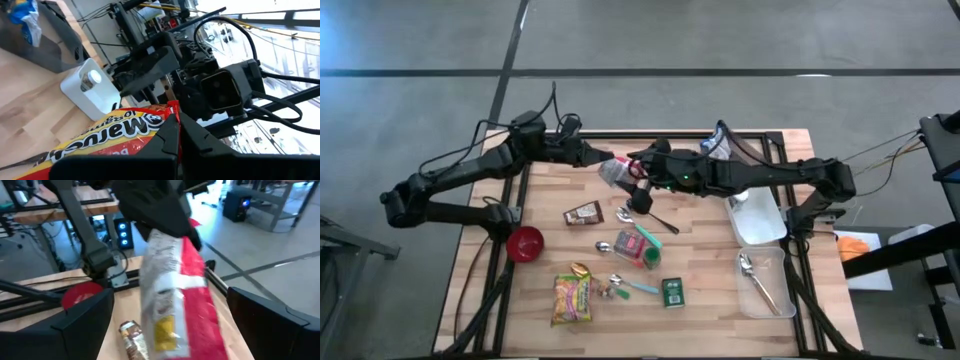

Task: Pick & Place Food Item
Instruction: Put the red noodle pack into the black bin

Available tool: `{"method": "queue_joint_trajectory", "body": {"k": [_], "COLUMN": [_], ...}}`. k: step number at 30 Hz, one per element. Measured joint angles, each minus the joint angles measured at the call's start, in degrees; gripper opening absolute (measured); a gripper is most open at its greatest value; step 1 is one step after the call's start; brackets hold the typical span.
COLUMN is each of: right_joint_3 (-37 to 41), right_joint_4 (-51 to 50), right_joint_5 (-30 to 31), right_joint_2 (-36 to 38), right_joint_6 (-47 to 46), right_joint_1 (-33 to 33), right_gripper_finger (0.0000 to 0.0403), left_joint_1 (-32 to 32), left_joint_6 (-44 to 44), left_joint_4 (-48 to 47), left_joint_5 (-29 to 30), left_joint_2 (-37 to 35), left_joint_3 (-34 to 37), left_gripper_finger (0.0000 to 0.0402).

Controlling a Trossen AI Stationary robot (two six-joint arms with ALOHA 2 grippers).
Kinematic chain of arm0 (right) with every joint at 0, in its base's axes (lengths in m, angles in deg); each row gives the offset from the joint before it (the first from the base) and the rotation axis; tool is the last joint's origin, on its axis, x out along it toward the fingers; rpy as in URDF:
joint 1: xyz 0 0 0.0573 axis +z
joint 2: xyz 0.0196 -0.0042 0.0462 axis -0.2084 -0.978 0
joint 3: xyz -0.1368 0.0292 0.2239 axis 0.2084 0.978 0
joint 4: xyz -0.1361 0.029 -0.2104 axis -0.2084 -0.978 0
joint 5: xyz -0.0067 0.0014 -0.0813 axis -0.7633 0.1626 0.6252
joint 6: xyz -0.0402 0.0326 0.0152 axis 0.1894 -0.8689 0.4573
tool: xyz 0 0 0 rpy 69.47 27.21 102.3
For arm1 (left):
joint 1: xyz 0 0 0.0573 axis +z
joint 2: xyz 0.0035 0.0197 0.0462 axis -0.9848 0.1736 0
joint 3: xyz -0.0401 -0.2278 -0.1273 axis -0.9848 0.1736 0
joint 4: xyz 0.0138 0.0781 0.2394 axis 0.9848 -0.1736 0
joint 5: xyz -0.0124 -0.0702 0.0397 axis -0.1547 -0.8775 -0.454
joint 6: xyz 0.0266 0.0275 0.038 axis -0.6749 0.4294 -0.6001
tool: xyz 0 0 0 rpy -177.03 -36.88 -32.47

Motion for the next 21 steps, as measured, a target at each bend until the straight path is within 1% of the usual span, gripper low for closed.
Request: {"method": "queue_joint_trajectory", "body": {"k": [8, 11, 13, 21], "right_joint_3": [-2.6, -2.6, -2.6, -2.5], "right_joint_4": [-0.9, -0.8, -0.8, -0.7], "right_joint_5": [-0.5, -0.5, -0.5, -0.5], "right_joint_2": [-1.3, -1.2, -1.2, -1.2], "right_joint_6": [-0.1, -0.8, -0.8, -1.0], "right_joint_1": [0.1, 0.1, 0.1, 0.1], "right_gripper_finger": [0.0383, 0.0369, 0.0344, 0.0218], "left_joint_1": [-0.6, -0.6, -0.6, -0.6], "left_joint_6": [0.0, 0.0, 0.0, 0.3], "left_joint_4": [1.9, 2.7, 2.7, 3.7], "left_joint_5": [-0.7, -1.3, -1.4, -1.4], "left_joint_2": [0.0, 0.0, 0.0, 0.0], "left_joint_3": [0.1, 0.1, 0.1, 0.1], "left_gripper_finger": [0.0, 0.0, 0.0, 0.0]}}
